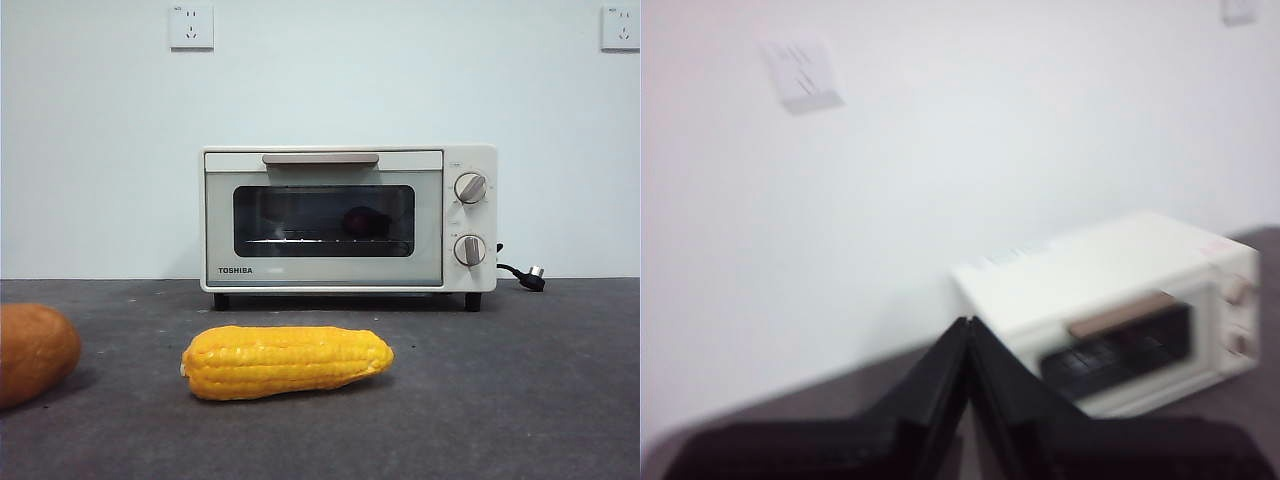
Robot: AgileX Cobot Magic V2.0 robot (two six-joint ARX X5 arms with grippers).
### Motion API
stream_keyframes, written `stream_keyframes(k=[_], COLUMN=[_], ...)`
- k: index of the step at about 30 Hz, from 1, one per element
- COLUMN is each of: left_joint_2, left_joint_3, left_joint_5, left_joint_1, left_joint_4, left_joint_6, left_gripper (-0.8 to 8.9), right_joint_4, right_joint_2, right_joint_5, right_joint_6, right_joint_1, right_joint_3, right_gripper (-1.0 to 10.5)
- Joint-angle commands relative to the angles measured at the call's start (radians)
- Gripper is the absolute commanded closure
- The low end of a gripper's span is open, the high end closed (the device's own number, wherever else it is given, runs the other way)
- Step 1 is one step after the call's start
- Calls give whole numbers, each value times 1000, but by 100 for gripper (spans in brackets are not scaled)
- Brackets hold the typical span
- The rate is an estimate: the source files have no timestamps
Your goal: Take the eggplant from the table,put the eggplant in the oven
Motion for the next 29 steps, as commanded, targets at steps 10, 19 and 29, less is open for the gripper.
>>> stream_keyframes(k=[10, 19, 29], left_joint_2=[-281, -406, -439], left_joint_3=[-536, -830, -945], left_joint_5=[0, -1, -26], left_joint_1=[82, 82, 82], left_joint_4=[202, 250, 240], left_joint_6=[4, -80, -116], left_gripper=[818, 818, 817], right_joint_4=[-24, -24, -24], right_joint_2=[-3, 2, 4], right_joint_5=[1, 1, 1], right_joint_6=[-8, -8, -8], right_joint_1=[1, 1, 1], right_joint_3=[0, 0, 0], right_gripper=[946, 946, 946])
